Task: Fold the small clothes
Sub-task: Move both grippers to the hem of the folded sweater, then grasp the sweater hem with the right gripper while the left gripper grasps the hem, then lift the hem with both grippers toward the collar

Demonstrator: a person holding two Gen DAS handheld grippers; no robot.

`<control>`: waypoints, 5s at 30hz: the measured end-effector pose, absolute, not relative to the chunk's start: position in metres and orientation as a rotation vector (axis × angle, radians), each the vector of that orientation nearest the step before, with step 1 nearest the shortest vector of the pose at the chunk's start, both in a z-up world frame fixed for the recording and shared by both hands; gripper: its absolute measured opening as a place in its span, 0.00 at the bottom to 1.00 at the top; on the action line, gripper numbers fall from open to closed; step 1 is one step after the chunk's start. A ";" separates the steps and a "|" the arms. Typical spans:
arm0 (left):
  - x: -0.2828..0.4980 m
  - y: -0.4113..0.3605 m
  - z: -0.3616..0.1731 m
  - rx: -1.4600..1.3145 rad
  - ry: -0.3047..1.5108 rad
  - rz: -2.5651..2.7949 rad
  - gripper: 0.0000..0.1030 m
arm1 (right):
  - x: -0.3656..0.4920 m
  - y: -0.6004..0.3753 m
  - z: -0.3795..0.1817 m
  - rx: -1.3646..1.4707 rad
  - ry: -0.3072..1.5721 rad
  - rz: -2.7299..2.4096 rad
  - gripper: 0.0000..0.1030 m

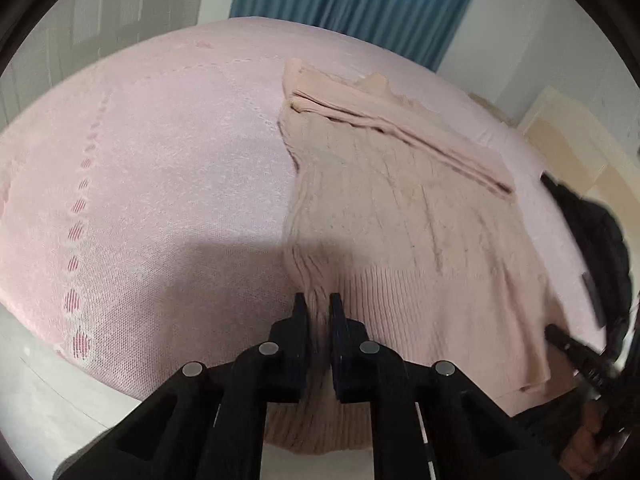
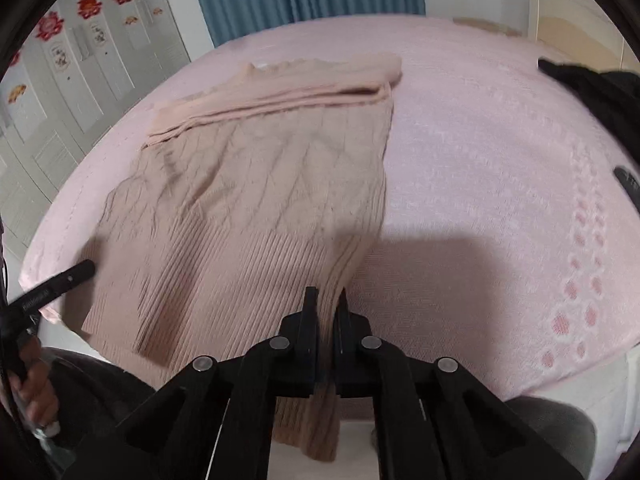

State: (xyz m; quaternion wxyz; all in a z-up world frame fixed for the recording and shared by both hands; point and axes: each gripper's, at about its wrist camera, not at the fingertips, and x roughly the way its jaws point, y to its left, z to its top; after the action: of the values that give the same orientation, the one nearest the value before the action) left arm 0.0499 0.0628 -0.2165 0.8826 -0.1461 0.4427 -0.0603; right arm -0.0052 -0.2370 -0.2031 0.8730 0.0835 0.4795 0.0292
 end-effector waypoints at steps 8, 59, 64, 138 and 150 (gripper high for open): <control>0.041 0.096 -0.223 -0.469 0.951 -0.156 0.12 | -0.012 -0.285 -0.201 0.395 1.001 0.028 0.06; 0.027 0.094 -0.233 -0.636 1.030 -0.377 0.32 | -0.024 -0.272 -0.207 0.447 1.084 0.149 0.33; 0.023 0.094 -0.231 -0.622 1.010 -0.336 0.26 | -0.029 -0.265 -0.205 0.389 1.078 0.141 0.33; 0.177 0.088 -0.113 -0.715 0.709 -0.169 0.06 | 0.123 -0.316 -0.099 0.825 0.718 0.204 0.05; 0.297 0.054 -0.145 -0.535 0.729 -0.133 0.06 | 0.248 -0.324 -0.169 0.868 0.801 0.129 0.05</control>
State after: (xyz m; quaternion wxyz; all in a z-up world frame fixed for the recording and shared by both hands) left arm 0.2966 0.0544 -0.1448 0.8973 -0.2583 0.3521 -0.0643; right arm 0.2483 -0.3240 -0.1694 0.8287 0.4090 0.3772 0.0607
